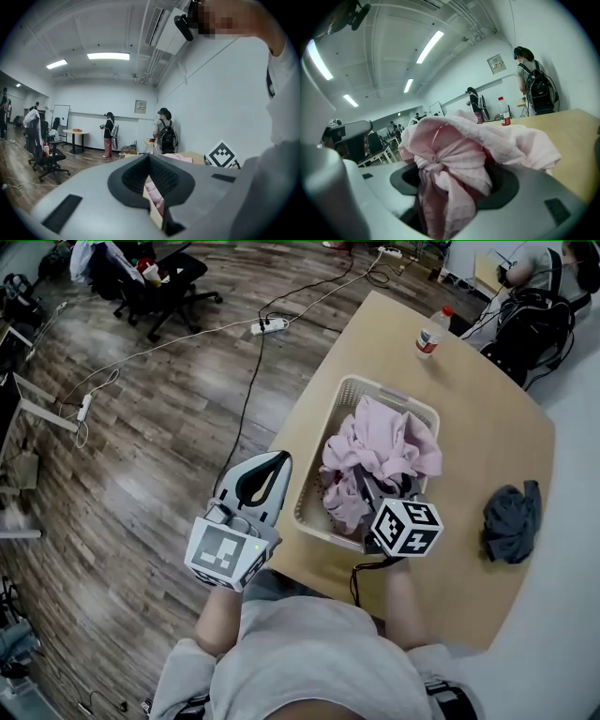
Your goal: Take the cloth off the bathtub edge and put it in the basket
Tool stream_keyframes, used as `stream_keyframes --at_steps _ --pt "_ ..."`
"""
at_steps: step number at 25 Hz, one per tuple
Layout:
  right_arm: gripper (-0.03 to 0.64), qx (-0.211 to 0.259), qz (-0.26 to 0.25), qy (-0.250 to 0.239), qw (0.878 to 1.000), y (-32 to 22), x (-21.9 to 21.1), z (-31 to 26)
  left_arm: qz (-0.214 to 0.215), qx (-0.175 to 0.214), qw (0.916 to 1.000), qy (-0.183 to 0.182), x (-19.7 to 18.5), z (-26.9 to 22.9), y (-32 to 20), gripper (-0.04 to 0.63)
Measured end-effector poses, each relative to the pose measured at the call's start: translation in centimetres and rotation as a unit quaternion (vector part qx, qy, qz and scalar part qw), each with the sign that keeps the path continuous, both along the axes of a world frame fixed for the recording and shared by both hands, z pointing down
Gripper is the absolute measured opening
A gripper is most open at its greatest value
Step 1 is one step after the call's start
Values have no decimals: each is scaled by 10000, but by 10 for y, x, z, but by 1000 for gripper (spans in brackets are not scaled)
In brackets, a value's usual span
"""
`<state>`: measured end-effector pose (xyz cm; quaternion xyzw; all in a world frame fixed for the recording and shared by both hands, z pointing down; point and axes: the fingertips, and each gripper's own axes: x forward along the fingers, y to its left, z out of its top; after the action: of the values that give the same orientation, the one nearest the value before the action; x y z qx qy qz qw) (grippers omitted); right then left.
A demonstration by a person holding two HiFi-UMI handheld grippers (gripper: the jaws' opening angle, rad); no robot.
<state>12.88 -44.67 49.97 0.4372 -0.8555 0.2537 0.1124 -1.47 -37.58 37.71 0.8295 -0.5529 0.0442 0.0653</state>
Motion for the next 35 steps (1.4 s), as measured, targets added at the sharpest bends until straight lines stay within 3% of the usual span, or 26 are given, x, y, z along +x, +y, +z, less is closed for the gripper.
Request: stream_keyframes --at_steps 18,28,35 --pt "308 -1209 -219 598 9906 -7 -11 71 -25 -211 9998 -69 -5 13 -7 -3" --pt "336 -1167 -165 518 9917 -5 -13 66 -35 -152 9998 -96 -11 10 3 -3" --pt "347 -894 -22 533 9946 9 -7 44 85 -63 9999 -83 -12 3 15 -3"
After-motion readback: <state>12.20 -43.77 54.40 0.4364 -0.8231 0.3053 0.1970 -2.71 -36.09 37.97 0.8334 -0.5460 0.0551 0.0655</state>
